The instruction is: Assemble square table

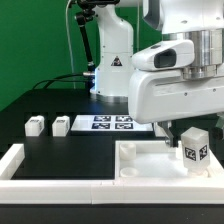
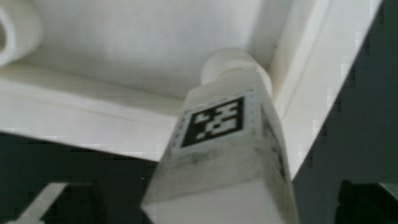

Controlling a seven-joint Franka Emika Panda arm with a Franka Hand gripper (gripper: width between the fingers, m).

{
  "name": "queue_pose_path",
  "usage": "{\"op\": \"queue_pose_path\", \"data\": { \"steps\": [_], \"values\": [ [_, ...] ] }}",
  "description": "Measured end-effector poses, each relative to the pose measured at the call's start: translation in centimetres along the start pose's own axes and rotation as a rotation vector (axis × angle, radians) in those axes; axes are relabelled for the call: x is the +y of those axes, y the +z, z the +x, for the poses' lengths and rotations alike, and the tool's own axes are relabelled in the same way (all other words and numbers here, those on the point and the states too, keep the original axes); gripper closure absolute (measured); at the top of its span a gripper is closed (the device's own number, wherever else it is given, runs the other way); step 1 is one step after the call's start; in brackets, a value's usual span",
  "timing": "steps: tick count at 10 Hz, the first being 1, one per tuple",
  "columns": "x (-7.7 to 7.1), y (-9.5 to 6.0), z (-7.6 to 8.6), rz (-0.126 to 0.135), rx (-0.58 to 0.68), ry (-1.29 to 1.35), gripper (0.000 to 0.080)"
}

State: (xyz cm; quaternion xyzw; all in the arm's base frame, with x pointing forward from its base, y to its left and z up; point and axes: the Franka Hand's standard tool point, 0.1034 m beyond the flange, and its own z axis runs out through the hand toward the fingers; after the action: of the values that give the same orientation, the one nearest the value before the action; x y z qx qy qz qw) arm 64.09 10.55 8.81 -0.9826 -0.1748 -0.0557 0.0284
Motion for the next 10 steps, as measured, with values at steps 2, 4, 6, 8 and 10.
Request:
{"op": "queue_pose_path", "data": {
  "steps": [2,4,6,8,10],
  "values": [
    [0.1,0.2,0.0,0.0,0.002,-0.009,0.0151],
    [0.1,0.2,0.0,0.002,0.002,0.05,0.0178],
    [0.0,0.2,0.0,0.006,0.002,0.188,0.0362],
    [-0.2,0.2,0.0,0.011,0.002,0.298,0.0508],
    [-1.0,0.4,0.0,0.001,-0.004,0.526,0.0508]
  ]
}}
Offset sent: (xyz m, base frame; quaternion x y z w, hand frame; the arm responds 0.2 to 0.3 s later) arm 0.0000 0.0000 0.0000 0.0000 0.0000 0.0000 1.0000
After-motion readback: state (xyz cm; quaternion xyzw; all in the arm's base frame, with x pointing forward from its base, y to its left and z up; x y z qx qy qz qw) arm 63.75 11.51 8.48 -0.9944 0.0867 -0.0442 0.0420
